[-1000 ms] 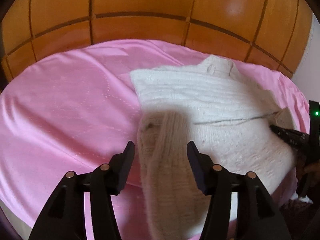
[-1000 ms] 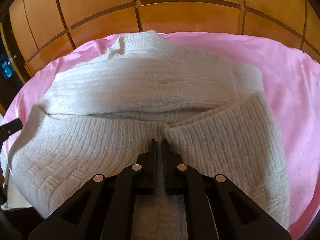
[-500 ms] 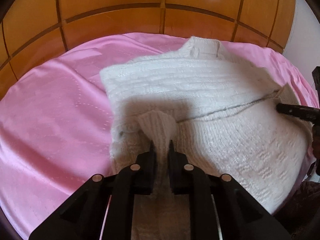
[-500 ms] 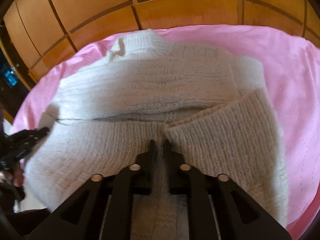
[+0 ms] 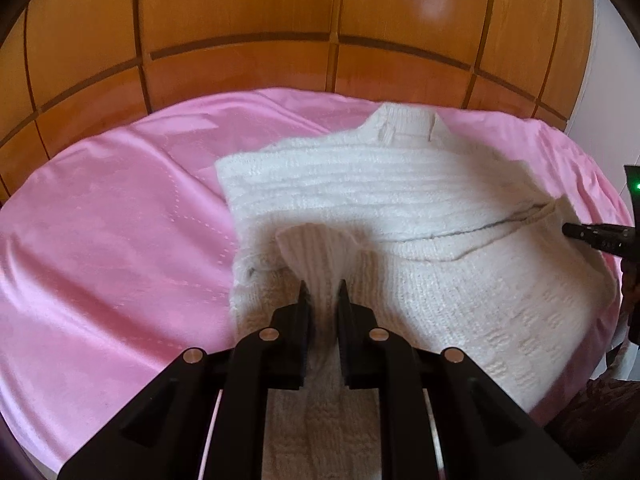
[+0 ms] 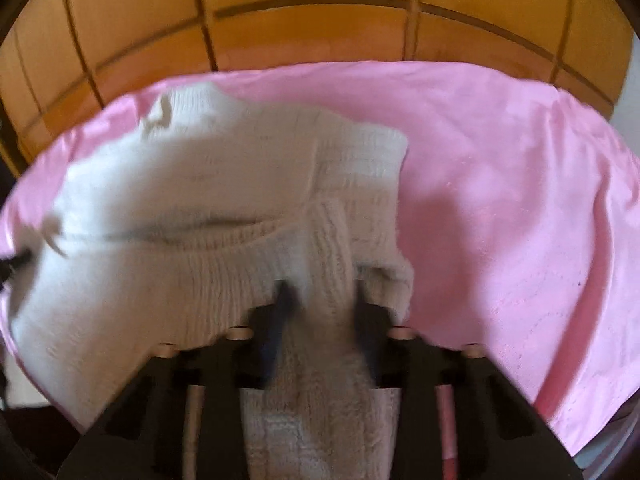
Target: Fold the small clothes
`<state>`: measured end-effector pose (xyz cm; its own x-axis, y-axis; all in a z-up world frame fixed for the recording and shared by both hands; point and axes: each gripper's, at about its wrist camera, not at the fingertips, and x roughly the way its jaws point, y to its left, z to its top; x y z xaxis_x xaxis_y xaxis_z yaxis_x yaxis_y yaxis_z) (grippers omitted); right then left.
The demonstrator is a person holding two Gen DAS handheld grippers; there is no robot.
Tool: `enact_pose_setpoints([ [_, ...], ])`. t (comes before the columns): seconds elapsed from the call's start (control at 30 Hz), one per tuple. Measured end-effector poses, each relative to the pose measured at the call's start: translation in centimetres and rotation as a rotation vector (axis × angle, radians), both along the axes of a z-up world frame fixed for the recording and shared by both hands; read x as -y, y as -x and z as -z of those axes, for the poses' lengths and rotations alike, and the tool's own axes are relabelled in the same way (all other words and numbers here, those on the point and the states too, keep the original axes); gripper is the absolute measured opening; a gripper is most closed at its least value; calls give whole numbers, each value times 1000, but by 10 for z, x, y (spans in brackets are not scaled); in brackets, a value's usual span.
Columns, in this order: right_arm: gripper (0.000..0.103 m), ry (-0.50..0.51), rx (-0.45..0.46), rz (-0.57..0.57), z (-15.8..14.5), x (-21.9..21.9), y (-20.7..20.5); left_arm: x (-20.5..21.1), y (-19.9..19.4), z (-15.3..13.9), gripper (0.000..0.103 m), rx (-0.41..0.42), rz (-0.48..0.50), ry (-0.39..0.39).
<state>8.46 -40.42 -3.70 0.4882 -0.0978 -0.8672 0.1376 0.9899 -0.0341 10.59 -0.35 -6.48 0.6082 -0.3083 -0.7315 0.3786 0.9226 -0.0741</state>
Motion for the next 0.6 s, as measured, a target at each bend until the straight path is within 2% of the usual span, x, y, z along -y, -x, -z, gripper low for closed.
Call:
enact_pose_setpoints([
  [0.2,6,-5,104,-7,-47,1,18,-12,22,-30,10,57,8,31],
  [0.3,6,-37,183,-4,-77,7,11,-19,16,-49,10,78,14,59],
  [0.43,6,-71,228,26,-88,18,-27,-19,-22,-65,10,95,5,62],
  [0.6,6,-52,211,108,-69,37,-97,2,-90,-65,9,112,-13,-27],
])
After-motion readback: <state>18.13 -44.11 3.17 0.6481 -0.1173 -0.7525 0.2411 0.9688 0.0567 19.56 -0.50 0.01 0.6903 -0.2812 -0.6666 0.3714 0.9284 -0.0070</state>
